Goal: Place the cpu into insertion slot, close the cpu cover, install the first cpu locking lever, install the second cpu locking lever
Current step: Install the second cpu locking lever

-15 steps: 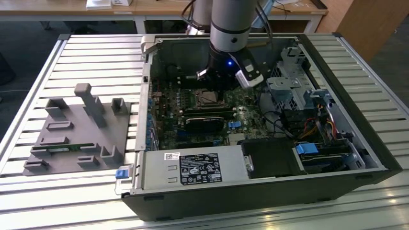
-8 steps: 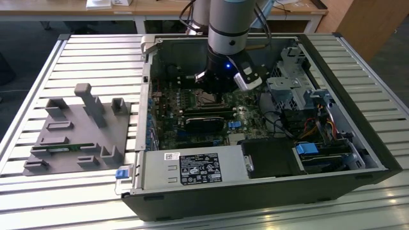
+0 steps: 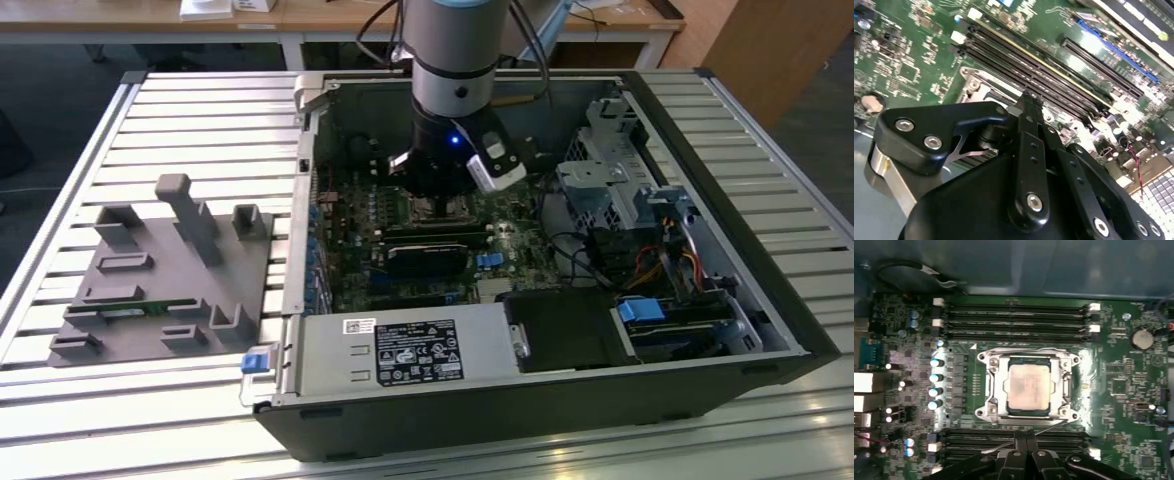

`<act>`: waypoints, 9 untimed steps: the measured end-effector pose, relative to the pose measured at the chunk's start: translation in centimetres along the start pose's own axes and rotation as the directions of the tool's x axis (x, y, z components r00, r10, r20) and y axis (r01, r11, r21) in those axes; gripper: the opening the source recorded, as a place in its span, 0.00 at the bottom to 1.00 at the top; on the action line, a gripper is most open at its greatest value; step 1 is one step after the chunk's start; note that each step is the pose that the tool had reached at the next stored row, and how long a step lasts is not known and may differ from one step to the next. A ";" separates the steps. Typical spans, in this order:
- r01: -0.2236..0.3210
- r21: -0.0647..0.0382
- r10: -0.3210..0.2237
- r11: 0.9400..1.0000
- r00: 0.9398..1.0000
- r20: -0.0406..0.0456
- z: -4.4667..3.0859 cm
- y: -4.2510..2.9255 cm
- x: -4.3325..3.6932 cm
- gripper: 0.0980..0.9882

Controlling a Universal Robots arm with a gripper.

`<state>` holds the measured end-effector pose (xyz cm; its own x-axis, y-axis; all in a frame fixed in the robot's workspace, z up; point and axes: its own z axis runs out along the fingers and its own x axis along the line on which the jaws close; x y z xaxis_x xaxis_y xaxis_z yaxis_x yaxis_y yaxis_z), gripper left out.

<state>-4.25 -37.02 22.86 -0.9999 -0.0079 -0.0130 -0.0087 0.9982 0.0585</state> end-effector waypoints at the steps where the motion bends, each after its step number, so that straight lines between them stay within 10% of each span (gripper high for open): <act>1: 0.000 0.000 0.000 1.000 1.000 0.000 0.05 0.00 0.15 0.01; 9: 0.000 0.000 0.000 1.000 1.000 0.000 1.26 -0.07 0.46 0.01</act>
<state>-4.69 -37.02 21.59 -0.9999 -0.0081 -0.0127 -0.0088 0.9983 0.0585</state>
